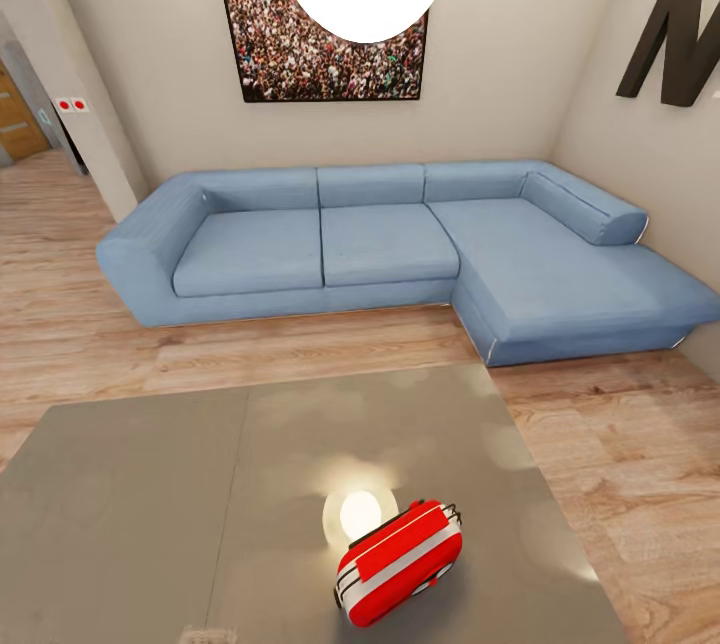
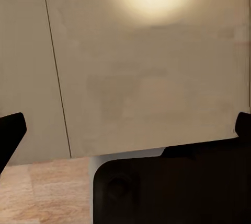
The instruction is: Turn on the radio receiver that's on the table in the living room.
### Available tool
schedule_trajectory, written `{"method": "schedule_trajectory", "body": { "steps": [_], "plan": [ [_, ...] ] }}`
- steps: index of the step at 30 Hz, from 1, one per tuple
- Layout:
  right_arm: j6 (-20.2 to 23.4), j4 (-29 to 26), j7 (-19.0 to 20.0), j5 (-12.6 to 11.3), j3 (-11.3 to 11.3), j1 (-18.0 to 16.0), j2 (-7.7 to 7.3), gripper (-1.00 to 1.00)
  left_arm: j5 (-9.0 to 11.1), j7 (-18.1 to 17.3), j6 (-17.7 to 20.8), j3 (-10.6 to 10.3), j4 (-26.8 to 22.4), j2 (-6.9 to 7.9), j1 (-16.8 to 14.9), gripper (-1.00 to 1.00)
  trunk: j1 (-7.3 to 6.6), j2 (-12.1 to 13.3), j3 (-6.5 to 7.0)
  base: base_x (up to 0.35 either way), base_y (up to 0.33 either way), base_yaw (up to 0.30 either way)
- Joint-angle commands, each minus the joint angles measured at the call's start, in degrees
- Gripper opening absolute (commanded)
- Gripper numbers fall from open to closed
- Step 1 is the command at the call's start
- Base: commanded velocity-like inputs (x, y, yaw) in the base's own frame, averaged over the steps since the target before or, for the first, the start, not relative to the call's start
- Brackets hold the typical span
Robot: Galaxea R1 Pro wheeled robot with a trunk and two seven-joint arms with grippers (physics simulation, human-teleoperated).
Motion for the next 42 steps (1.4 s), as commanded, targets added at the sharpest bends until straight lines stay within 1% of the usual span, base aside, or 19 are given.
{"method": "schedule_trajectory", "body": {
  "steps": [1,14,21,28,29,33,42],
  "plan": [
    [0.08,-1.68,-0.03,0.0,0.05,0.0,-0.01,1.0,0.03,0.01,0.99,0.04,-1.25,-0.14,-0.06,1.0,0.0,0.0,0.0,0.0,0.0,0.0],
    [0.12,-1.92,-0.06,-0.01,-0.32,0.0,-0.02,1.0,-0.05,0.09,1.26,-0.03,-1.57,-0.24,-0.51,1.0,0.0,0.0,-0.1,0.0,0.0,-0.007],
    [0.16,-1.92,-0.1,0.0,-0.37,0.0,0.07,1.0,0.04,0.09,1.15,0.02,-1.43,-0.29,-0.53,1.0,0.0,0.0,-0.62,0.0,0.0,-0.084],
    [0.37,-2.09,-0.4,0.08,-0.38,0.0,-0.03,1.0,0.04,0.09,0.43,-0.03,-0.69,-0.99,-0.53,1.0,0.0,0.0,-1.22,0.0,0.0,-0.092],
    [1.03,-3.07,-0.5,0.1,-0.38,0.0,-0.07,1.0,0.04,0.09,0.31,-0.03,-0.56,-1.09,-0.53,1.0,0.0,0.0,-1.31,0.0,0.0,-0.09],
    [1.92,-3.83,-0.57,0.15,-0.38,0.0,-0.09,1.0,0.04,0.09,0.23,-0.03,-0.52,-1.12,-0.53,1.0,0.0,0.0,-1.66,0.0,0.0,-0.09],
    [2.15,-4.02,-0.59,0.17,-0.3,0.0,-0.07,1.0,0.02,0.09,0.14,-0.03,0.06,-1.12,-0.53,1.0,0.0,0.0,-2.45,0.0,0.0,-0.089]
  ]
}}
